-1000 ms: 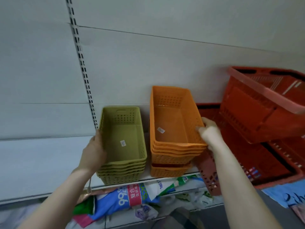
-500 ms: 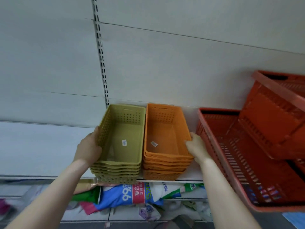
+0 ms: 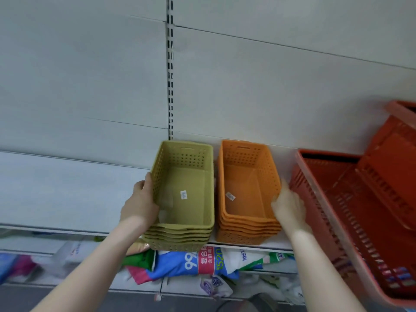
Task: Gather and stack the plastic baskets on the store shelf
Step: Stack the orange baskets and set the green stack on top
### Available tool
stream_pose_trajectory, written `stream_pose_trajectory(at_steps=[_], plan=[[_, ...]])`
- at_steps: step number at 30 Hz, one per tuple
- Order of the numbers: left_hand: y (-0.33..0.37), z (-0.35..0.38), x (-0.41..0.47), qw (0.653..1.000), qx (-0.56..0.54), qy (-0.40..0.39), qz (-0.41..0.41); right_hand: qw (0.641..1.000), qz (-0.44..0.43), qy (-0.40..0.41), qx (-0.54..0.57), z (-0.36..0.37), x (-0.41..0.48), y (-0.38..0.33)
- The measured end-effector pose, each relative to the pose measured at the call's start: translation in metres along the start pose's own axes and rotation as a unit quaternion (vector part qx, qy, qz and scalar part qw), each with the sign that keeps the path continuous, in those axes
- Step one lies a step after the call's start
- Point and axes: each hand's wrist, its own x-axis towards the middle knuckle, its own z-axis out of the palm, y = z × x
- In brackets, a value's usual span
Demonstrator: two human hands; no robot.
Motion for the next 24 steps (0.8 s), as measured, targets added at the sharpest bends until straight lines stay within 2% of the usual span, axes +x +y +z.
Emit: stream_pose_trajectory(at_steps=[3, 5, 8, 10, 12, 17, 18, 20, 22, 24], plan=[[-0.010, -0.001, 0.001, 0.999, -0.033, -0.018, 0.004, 0.985, -0.067, 0.146, 0.070, 0.001, -0.032, -0.027], [-0.020, -0.004, 0.011, 0.996, -0.087, -0.022, 0.028, 0.970, -0.104, 0.190, 0.111, 0.008, -0.060, -0.054], [-0.034, -0.015, 0.028, 0.979, -0.185, -0.077, 0.046, 0.960, -0.143, 0.180, 0.160, 0.027, -0.106, -0.094], [-0.039, -0.023, 0.037, 0.952, -0.264, -0.155, 0.029, 0.971, -0.125, 0.147, 0.142, 0.040, -0.132, -0.112], [-0.041, -0.026, 0.044, 0.923, -0.316, -0.220, 0.001, 0.976, -0.115, 0.154, 0.104, 0.049, -0.149, -0.121], [-0.048, -0.029, 0.060, 0.883, -0.353, -0.309, -0.030, 0.971, -0.014, 0.191, 0.141, 0.063, -0.186, -0.134], [-0.050, -0.029, 0.062, 0.872, -0.364, -0.326, -0.032, 0.970, 0.025, 0.185, 0.158, 0.065, -0.193, -0.138], [-0.051, -0.032, 0.062, 0.857, -0.378, -0.349, -0.027, 0.954, 0.118, 0.085, 0.262, 0.064, -0.199, -0.148], [-0.053, -0.035, 0.057, 0.856, -0.378, -0.352, -0.013, 0.892, 0.215, -0.041, 0.395, 0.063, -0.197, -0.158], [-0.060, -0.038, 0.049, 0.855, -0.372, -0.362, -0.004, 0.836, 0.260, -0.072, 0.479, 0.066, -0.195, -0.161]])
